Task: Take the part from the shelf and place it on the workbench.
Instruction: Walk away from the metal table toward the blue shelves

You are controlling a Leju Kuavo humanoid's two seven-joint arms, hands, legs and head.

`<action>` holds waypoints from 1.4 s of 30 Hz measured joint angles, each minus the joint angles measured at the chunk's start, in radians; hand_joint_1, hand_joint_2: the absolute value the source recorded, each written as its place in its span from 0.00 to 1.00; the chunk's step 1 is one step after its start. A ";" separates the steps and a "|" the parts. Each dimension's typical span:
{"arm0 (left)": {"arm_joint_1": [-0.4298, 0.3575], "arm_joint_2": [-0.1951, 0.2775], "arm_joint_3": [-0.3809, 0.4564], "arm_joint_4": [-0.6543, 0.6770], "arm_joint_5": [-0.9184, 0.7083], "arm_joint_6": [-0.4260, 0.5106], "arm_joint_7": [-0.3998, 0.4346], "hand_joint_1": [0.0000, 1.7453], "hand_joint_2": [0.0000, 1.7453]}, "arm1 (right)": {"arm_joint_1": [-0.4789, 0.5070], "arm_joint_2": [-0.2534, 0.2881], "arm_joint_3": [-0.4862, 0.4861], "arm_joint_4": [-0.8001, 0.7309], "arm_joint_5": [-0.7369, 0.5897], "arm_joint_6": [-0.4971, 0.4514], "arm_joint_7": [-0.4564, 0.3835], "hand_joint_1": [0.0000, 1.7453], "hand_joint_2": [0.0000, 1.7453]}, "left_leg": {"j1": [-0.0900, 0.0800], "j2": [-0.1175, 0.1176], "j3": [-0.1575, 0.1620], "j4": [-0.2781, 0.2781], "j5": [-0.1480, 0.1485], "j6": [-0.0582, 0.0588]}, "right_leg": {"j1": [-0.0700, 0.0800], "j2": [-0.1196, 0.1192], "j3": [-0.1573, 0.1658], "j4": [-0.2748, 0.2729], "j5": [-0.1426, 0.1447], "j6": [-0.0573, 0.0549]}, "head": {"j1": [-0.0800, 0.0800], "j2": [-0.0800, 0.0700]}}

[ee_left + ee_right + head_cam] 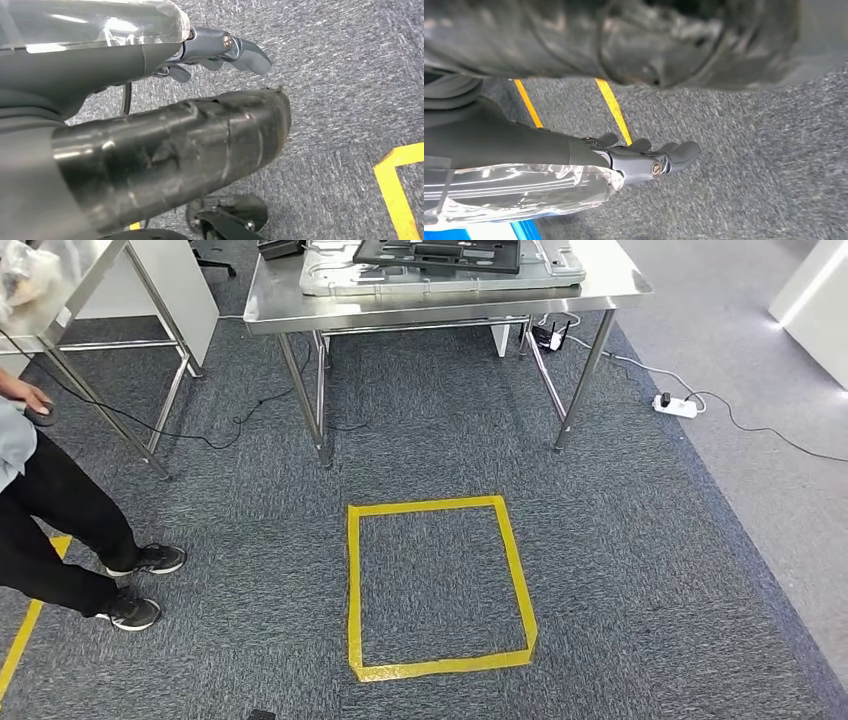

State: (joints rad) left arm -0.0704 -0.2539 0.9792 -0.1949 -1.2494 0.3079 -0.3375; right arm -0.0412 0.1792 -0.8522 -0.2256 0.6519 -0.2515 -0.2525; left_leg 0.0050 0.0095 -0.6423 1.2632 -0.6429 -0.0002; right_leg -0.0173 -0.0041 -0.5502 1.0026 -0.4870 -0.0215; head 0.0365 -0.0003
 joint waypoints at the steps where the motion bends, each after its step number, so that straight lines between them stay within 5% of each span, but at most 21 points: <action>1: 0.001 0.000 0.000 0.000 0.000 0.000 0.000 0.00 0.00 | 0.001 0.000 0.000 0.000 0.000 0.000 0.000 0.00 0.00 | 0.003 0.000 -0.010 0.025 -0.001 -0.003 | -0.001 0.003 -0.001 0.001 0.000 0.001 | 0.000 0.000; 2: 0.002 0.000 0.000 0.000 0.000 0.000 0.000 0.00 0.00 | 0.001 0.000 0.000 0.000 0.000 0.000 0.000 0.00 0.00 | 0.006 0.000 -0.002 0.012 0.018 -0.005 | -0.002 0.007 -0.001 0.003 0.001 0.002 | 0.000 0.000; 4: 0.002 0.001 0.000 0.000 0.000 0.000 0.001 0.00 0.00 | 0.001 0.001 0.000 0.001 0.000 0.000 0.000 0.00 0.00 | 0.011 -0.006 0.064 -0.120 0.088 -0.008 | -0.006 0.016 -0.001 0.008 -0.001 0.008 | 0.000 0.000; 6: 0.001 0.001 0.001 0.000 0.000 0.000 0.001 0.00 0.00 | -0.001 0.002 0.000 0.001 0.000 0.000 0.000 0.00 0.00 | 0.011 -0.020 0.117 -0.233 0.126 -0.005 | -0.006 0.024 -0.005 0.017 -0.002 0.020 | 0.000 0.000; 11: 0.001 0.001 0.001 0.000 0.000 0.000 0.001 0.00 0.00 | 0.000 0.001 0.000 0.002 0.000 0.000 0.000 0.00 0.00 | 0.008 -0.017 0.122 -0.261 0.138 0.028 | -0.006 0.029 -0.020 0.034 -0.012 0.050 | 0.000 0.000; 15: 0.001 0.001 0.001 0.000 -0.003 0.000 0.002 0.00 0.00 | 0.000 0.001 0.000 0.003 0.000 0.024 0.013 0.00 0.00 | 0.004 0.000 0.114 -0.266 0.146 0.044 | -0.005 0.015 -0.122 0.258 -0.132 0.057 | 0.001 0.000; 16: 0.002 0.001 0.001 0.000 -0.005 0.000 0.003 0.00 0.00 | 0.001 0.001 0.000 0.004 0.001 0.043 0.025 0.00 0.00 | 0.001 0.004 0.113 -0.266 0.146 0.045 | -0.005 0.014 -0.138 0.296 -0.141 0.056 | 0.001 0.000; 18: 0.003 0.001 0.001 0.000 -0.010 -0.001 0.005 0.00 0.00 | 0.004 0.001 0.000 0.005 0.004 0.080 0.053 0.00 0.00 | -0.004 0.009 0.114 -0.265 0.145 0.045 | -0.004 0.011 -0.114 0.259 -0.102 0.049 | 0.001 0.000; 20: 0.001 0.001 0.001 0.000 -0.013 -0.002 0.005 0.00 0.00 | 0.005 0.002 0.000 0.006 0.008 0.099 0.070 0.00 0.00 | -0.007 0.013 0.118 -0.265 0.143 0.043 | 0.002 -0.002 -0.039 0.119 -0.039 0.035 | 0.001 0.000; 22: 0.001 0.002 0.001 0.000 -0.016 -0.003 0.005 0.00 0.00 | 0.004 0.002 0.001 0.007 0.012 0.106 0.075 0.00 0.00 | -0.011 0.019 0.117 -0.262 0.141 0.037 | 0.012 -0.014 0.005 0.025 -0.014 0.023 | 0.000 0.000; 27: 0.000 0.002 0.001 0.000 -0.018 -0.003 0.006 0.00 0.00 | 0.006 0.006 0.005 0.007 0.022 0.111 0.076 0.00 0.00 | -0.010 0.017 0.103 -0.229 0.114 0.014 | 0.008 -0.006 0.009 0.000 -0.008 0.008 | 0.000 0.000; 30: 0.001 0.003 0.001 0.000 -0.018 -0.002 0.007 0.00 0.00 | 0.006 0.007 0.006 0.007 0.025 0.119 0.078 0.00 0.00 | -0.003 0.002 0.026 -0.057 0.021 0.000 | 0.005 0.001 0.008 -0.003 -0.004 0.001 | 0.000 0.000; 32: 0.003 0.003 0.001 0.000 -0.018 -0.002 0.007 0.00 0.00 | 0.007 0.007 0.008 0.007 0.029 0.125 0.081 0.00 0.00 | 0.001 0.001 -0.008 0.014 0.009 -0.005 | 0.005 0.009 0.006 0.000 -0.005 0.001 | 0.000 0.000; 33: 0.004 0.004 0.001 0.000 -0.019 -0.002 0.007 0.00 0.00 | 0.008 0.007 0.009 0.007 0.032 0.127 0.082 0.00 0.00 | 0.003 0.001 -0.002 0.000 0.030 -0.006 | 0.005 0.014 0.006 0.002 -0.005 0.002 | 0.000 0.000; 35: 0.003 0.004 0.001 0.000 -0.019 -0.002 0.007 0.00 0.00 | 0.007 0.008 0.012 0.008 0.036 0.127 0.084 0.00 0.00 | 0.008 -0.005 0.051 -0.117 0.097 -0.005 | 0.003 0.026 0.006 0.008 -0.008 0.006 | 0.000 0.000; 37: 0.003 0.004 0.001 0.000 -0.020 -0.001 0.007 0.00 0.00 | 0.007 0.008 0.014 0.009 0.039 0.128 0.085 0.00 0.00 | 0.008 -0.021 0.098 -0.220 0.132 0.000 | 0.004 0.036 0.002 0.017 -0.012 0.016 | 0.000 0.000; 42: 0.000 0.004 0.001 0.000 -0.018 0.002 0.002 0.00 0.00 | 0.009 0.008 0.015 0.009 0.043 0.127 0.083 0.00 0.00 | 0.004 -0.014 0.108 -0.254 0.145 0.031 | 0.003 0.037 -0.010 0.031 -0.018 0.043 | 0.000 0.000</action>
State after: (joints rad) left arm -0.0701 -0.2500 0.9799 -0.1949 -1.2673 0.3103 -0.3353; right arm -0.0324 0.1870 -0.8372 -0.2164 0.6951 -0.1243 -0.1699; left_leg 0.0093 -0.0043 -0.5345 1.0096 -0.4979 0.0312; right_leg -0.0148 0.0334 -0.5604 1.0335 -0.5051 0.0220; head 0.0369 -0.0001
